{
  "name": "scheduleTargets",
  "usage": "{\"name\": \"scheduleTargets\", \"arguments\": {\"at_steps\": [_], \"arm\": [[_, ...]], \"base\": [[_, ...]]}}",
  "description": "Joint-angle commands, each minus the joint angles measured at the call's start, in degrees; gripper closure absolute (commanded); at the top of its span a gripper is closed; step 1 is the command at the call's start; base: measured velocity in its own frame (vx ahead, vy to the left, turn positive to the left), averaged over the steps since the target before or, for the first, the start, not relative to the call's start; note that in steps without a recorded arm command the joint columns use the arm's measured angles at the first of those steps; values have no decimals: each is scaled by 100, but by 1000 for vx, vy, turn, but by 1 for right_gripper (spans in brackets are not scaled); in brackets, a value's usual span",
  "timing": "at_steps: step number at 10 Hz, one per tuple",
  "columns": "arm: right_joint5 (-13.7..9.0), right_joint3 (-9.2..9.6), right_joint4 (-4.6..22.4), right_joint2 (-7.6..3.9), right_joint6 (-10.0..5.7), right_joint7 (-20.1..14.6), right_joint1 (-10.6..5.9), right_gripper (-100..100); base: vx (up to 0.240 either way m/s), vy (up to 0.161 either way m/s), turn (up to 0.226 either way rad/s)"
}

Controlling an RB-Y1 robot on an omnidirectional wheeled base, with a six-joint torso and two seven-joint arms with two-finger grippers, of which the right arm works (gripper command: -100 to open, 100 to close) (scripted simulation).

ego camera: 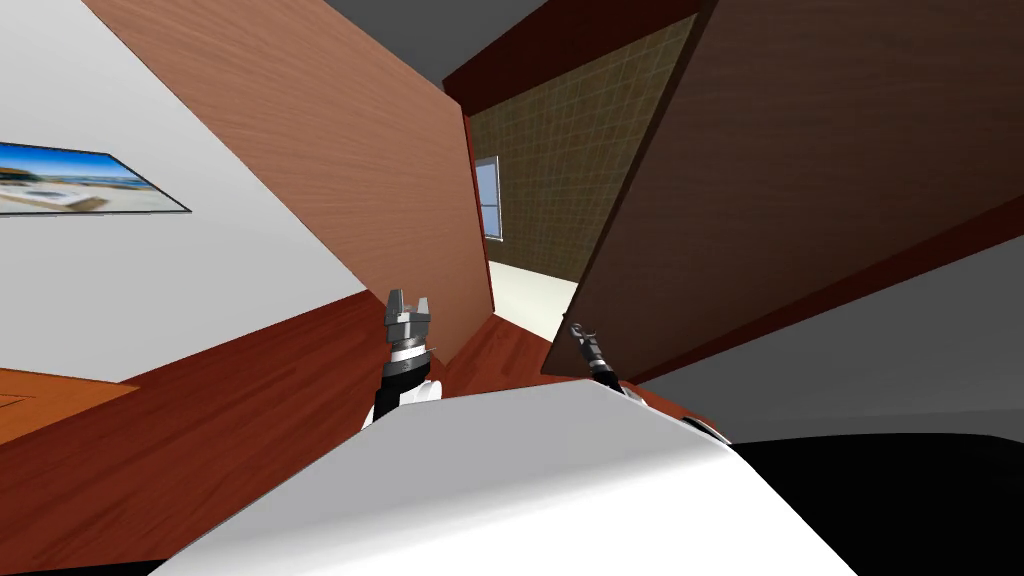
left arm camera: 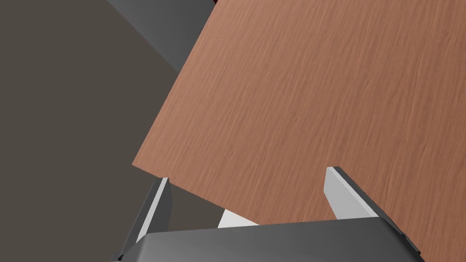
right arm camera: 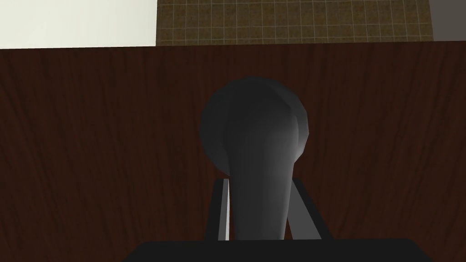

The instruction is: Pull the door open

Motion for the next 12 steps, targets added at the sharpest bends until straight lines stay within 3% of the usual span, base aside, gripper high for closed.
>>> {"name": "scheduleTargets", "arguments": {"at_steps": [1,3,4,5,12], "arm": [[36,134,-87,-132,-137,-142,183,100],[69,244,-112,-223,-265,-253,277,100],[70,227,-64,-170,-229,-214,221,100],[80,334,-53,-240,-401,-292,361,100],[84,643,-10,-520,-1041,-538,745,100]], "base": [[-251,-44,119],[-229,-26,79],[-91,-4,3],[-134,-34,155],[-168,-51,121]]}}
